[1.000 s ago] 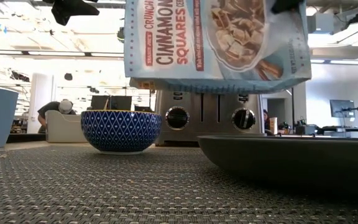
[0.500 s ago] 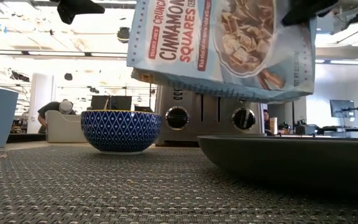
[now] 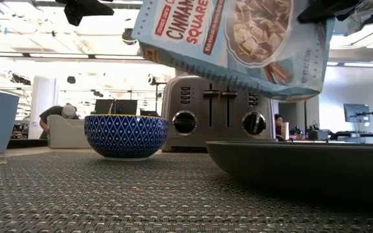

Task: Arrange a breakfast setting
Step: Pour the cereal from the blue cereal box into the yellow bowl

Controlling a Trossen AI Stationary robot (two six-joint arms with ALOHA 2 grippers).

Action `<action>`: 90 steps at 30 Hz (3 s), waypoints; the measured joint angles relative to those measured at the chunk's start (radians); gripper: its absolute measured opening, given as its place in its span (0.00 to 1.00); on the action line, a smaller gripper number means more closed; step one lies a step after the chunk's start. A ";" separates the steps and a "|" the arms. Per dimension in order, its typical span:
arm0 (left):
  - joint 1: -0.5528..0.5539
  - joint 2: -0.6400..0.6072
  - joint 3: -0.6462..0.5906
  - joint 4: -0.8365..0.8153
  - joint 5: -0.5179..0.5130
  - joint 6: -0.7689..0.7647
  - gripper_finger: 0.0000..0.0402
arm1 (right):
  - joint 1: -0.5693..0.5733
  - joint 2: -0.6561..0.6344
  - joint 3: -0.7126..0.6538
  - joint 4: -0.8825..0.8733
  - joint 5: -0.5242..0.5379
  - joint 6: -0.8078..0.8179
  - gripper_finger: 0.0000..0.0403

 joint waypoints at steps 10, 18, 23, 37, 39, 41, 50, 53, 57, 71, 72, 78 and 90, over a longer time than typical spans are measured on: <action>0.000 0.000 0.000 0.043 -0.043 -0.014 0.53 | -0.001 -0.070 -0.031 0.103 0.024 0.001 0.30; 0.000 0.036 0.000 0.077 -0.032 -0.013 0.79 | -0.005 -0.118 -0.031 0.254 0.067 -0.042 0.30; -0.010 0.141 0.000 0.192 0.017 0.044 0.85 | -0.009 -0.113 -0.031 0.387 0.112 -0.091 0.30; -0.047 0.464 0.000 0.895 0.133 0.238 0.84 | -0.009 0.017 -0.031 0.656 0.105 -0.201 0.30; -0.047 0.495 0.000 0.968 0.132 0.257 0.84 | -0.009 0.041 -0.031 0.678 0.104 -0.204 0.30; -0.047 0.526 0.000 1.049 0.131 0.283 0.84 | -0.004 0.065 -0.031 0.706 0.097 -0.209 0.30; -0.047 0.601 0.000 1.258 0.135 0.377 0.54 | -0.003 0.162 -0.031 0.802 0.094 -0.211 0.30; -0.047 0.604 0.000 1.267 0.140 0.396 0.32 | -0.004 0.177 -0.030 0.814 0.093 -0.211 0.30; -0.047 0.604 0.000 1.262 0.144 0.425 0.05 | -0.006 0.181 -0.030 0.810 0.094 -0.211 0.33; -0.046 0.606 0.001 1.165 0.118 0.446 0.05 | -0.004 0.076 -0.030 0.659 0.096 -0.180 0.65; -0.046 0.606 0.000 1.153 0.106 0.447 0.05 | -0.004 0.058 -0.030 0.630 0.097 -0.170 0.66; -0.035 0.602 0.000 1.073 0.094 0.424 0.03 | -0.005 -0.032 -0.030 0.482 0.108 -0.133 0.68; -0.031 0.612 0.000 0.865 0.064 0.330 0.03 | 0.003 0.029 -0.031 0.437 0.109 -0.144 0.69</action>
